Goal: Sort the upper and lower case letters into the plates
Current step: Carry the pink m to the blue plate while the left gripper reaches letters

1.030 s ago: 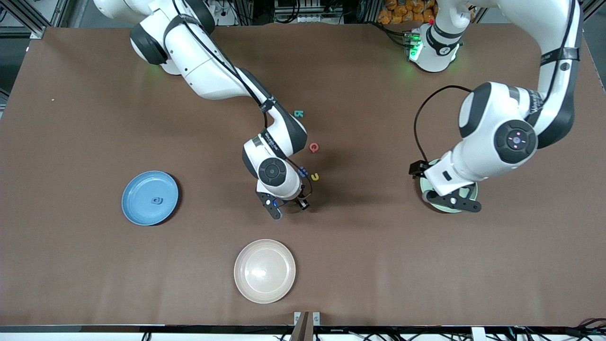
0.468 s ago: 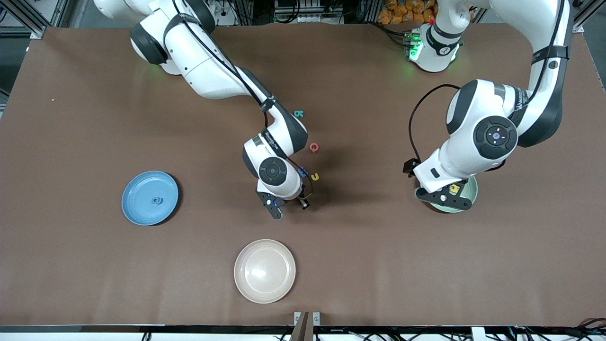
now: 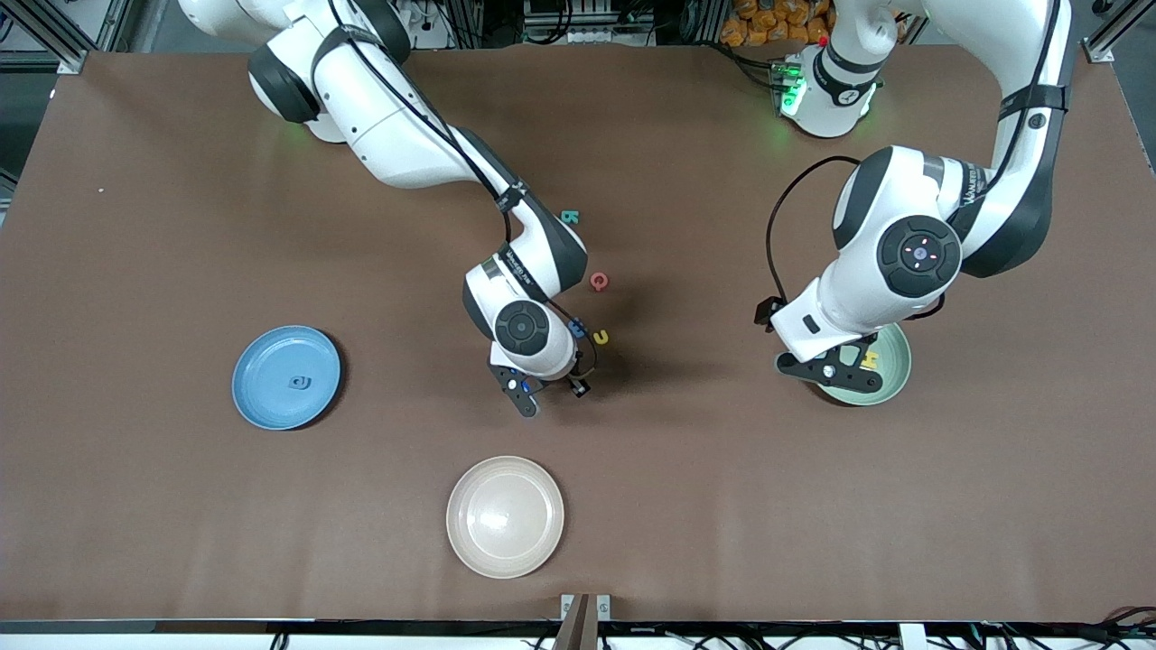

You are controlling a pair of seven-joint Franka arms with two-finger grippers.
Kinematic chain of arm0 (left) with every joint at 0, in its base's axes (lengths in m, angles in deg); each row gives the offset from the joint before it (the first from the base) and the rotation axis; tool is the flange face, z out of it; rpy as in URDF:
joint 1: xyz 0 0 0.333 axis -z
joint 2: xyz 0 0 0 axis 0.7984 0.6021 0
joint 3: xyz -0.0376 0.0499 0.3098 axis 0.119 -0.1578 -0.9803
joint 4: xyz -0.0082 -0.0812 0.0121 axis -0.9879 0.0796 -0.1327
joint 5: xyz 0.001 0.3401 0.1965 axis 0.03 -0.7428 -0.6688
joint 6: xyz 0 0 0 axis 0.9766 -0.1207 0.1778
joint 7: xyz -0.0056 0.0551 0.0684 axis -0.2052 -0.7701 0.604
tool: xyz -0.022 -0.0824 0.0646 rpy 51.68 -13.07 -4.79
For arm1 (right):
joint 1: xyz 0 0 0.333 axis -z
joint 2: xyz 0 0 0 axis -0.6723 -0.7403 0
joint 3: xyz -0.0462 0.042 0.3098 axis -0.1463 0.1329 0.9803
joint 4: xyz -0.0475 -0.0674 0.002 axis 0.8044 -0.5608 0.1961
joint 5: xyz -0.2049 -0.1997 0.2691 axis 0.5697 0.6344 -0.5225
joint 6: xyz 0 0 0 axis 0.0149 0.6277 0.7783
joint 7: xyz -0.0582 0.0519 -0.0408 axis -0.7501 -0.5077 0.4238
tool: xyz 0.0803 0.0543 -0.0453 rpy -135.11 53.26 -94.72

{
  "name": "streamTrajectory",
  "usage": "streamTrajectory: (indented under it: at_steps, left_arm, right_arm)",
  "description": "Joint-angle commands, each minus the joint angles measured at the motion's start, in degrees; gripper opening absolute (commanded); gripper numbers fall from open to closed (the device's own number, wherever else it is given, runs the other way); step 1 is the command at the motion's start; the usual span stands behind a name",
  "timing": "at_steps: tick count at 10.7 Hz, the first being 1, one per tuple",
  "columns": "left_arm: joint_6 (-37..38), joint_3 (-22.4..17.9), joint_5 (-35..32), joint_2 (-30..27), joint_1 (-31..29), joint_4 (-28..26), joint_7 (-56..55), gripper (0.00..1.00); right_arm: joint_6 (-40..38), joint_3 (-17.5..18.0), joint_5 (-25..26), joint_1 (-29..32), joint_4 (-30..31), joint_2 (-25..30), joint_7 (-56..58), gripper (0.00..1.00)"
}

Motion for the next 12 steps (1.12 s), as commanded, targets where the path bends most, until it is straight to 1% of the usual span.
streamTrajectory:
  at_steps: [1, 3, 4, 5, 6, 9, 10, 12]
  left_arm:
    - [1.54, -0.61, -1.45, -1.78, 0.64, -0.89, -1.33, 1.00]
    - [1.54, -0.44, -1.36, -1.78, 0.82, -1.07, -1.59, 1.00]
    - [1.54, -0.44, -1.36, -1.69, 1.43, -1.07, -2.03, 1.00]
    - [1.54, -0.35, -1.36, -1.69, 1.61, -1.42, -2.21, 1.00]
    - [1.54, -0.26, -1.36, -1.52, 2.13, -1.68, -2.82, 1.00]
    - [1.02, -0.17, -1.01, -0.12, 6.51, -1.77, -5.81, 1.00]
    - [0.23, -0.09, -0.58, 0.67, 7.49, -1.68, -6.33, 1.00]
    - [-2.32, -0.08, -0.49, 2.96, 12.04, -1.60, -11.14, 1.00]
  right_arm:
    - [-2.32, 0.51, 0.26, 1.68, -0.05, 1.87, 2.18, 0.00]
    - [-7.82, 1.65, 0.17, 5.18, -0.23, 4.93, 5.85, 0.00]
    - [-10.21, 1.57, -0.01, 6.42, -0.23, 6.95, 8.75, 0.00]
    - [-10.75, 1.57, -0.18, 7.73, 0.03, 8.45, 11.48, 0.00]
    - [-13.28, 1.57, -1.40, 10.27, 0.03, 9.42, 14.11, 0.00]
    - [-23.12, 1.75, -2.38, 18.35, 0.03, 11.97, 23.78, 0.00]
    - [-24.63, 1.83, -4.47, 20.91, 0.12, 13.20, 27.72, 0.00]
    - [-30.51, 1.75, -4.93, 27.93, 0.12, 14.78, 37.38, 0.00]
